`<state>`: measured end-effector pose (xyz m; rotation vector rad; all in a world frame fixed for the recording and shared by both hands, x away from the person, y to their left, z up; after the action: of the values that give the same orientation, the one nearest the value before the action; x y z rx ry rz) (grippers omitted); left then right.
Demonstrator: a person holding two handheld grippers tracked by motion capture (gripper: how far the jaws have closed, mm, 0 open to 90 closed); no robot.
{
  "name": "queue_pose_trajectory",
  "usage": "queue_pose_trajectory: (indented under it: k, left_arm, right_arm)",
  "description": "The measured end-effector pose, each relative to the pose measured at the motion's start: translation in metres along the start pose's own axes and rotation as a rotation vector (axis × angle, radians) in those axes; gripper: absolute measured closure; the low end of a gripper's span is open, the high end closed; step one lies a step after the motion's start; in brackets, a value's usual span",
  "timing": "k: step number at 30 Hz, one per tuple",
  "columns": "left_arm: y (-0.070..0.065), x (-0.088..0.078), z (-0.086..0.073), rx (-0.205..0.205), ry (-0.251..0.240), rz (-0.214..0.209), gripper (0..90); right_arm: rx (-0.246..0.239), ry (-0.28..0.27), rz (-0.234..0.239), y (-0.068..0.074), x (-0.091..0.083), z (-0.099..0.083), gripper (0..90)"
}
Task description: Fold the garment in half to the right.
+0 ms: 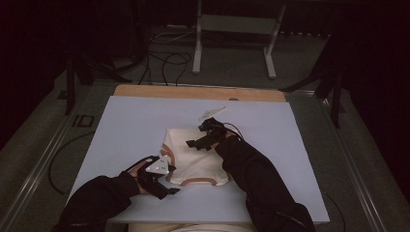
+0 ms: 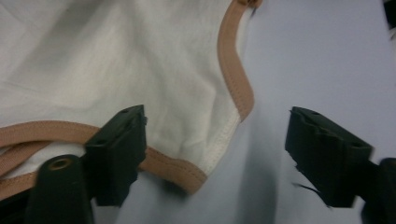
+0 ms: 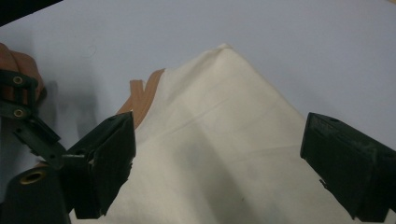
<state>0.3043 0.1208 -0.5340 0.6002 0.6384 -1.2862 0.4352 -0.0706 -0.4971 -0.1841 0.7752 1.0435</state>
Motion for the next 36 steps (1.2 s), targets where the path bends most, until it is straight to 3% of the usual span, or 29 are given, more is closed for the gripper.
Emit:
queue_pose_trajectory:
  k: [5,9,14,23,36]
  left_arm:
    - [0.002,0.008,0.000,0.040,0.029,0.018,34.7]
    - [0.006,0.011,0.001,0.032,0.012,0.026,42.8]
    - [0.009,0.012,0.002,0.035,0.009,0.029,59.6]
    - [0.009,0.013,0.006,0.059,0.036,0.037,83.4]
    - [0.010,0.013,0.006,0.045,0.033,0.037,87.4]
  right_arm:
    - [-0.007,0.012,0.004,0.002,0.004,0.000,10.3]
    - [-0.010,0.019,0.007,0.004,0.006,0.000,10.3]
    - [-0.012,0.019,0.011,0.006,0.007,0.003,10.3]
    - [-0.019,0.027,0.016,0.009,0.013,0.007,10.3]
    - [-0.059,0.051,0.033,0.011,0.035,0.015,13.5]
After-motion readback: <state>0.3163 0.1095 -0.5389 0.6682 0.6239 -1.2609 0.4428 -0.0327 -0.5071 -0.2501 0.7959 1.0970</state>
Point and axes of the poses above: each handheld gripper's, and its own axes: x roughly forward along the jaws, z roughly out of its top, y roughly to its left, the point moved 3 cm from there along x, roughly forward along the jaws, and after that the axes turned 4 degrees about x, right-handed, at the moved point
